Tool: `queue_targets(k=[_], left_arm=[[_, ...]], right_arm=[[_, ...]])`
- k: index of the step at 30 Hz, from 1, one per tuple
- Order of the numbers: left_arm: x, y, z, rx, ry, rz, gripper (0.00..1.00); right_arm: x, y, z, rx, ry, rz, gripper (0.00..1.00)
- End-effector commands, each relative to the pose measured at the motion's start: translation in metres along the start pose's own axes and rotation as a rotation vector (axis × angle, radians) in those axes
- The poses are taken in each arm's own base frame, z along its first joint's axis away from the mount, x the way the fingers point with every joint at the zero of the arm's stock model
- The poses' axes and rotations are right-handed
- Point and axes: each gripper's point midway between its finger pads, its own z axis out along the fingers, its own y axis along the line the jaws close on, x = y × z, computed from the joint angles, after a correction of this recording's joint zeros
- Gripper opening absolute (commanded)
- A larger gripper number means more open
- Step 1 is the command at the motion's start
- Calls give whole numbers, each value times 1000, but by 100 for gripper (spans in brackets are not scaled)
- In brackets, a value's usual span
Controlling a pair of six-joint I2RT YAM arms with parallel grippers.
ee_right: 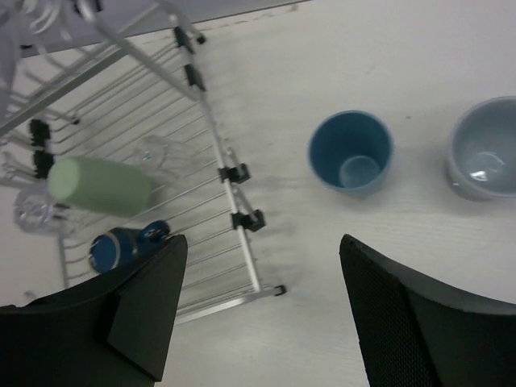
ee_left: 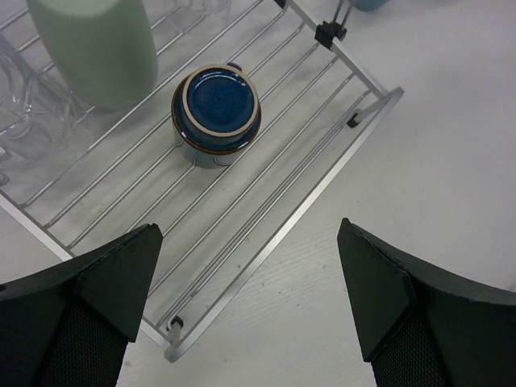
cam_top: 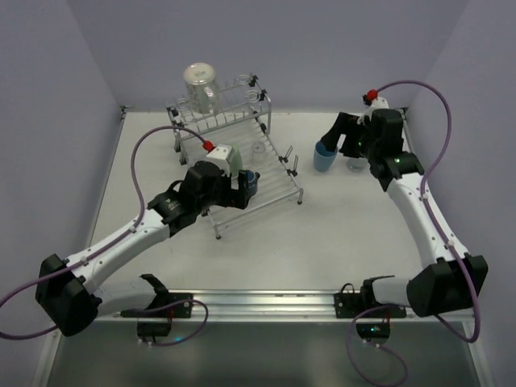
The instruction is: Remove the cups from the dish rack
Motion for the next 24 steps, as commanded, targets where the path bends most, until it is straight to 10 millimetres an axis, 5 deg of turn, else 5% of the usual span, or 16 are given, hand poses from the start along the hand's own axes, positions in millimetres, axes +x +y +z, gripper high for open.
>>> queue_targets(k=[1, 3, 6, 12, 16, 24], left_arm=[[-28, -17, 16, 6, -75, -47, 100], [-33, -21, 23, -18, -87, -33, 100], [-24, -21, 46, -85, -55, 14, 100], [-24, -10, 69, -225, -64, 85, 100], [-18, 7, 79, -327, -53, 135, 100], [-22, 10, 99, -361, -54, 192, 100]], right_arm=[[7, 40, -11, -178, -99, 25, 79], [13, 55, -27, -250, -136, 23, 80], [46, 52, -36, -297, -118, 51, 80], [73, 53, -54, -359, -131, 97, 80], [84, 55, -62, -405, -138, 94, 80], [95, 63, -71, -473, -119, 91, 81]])
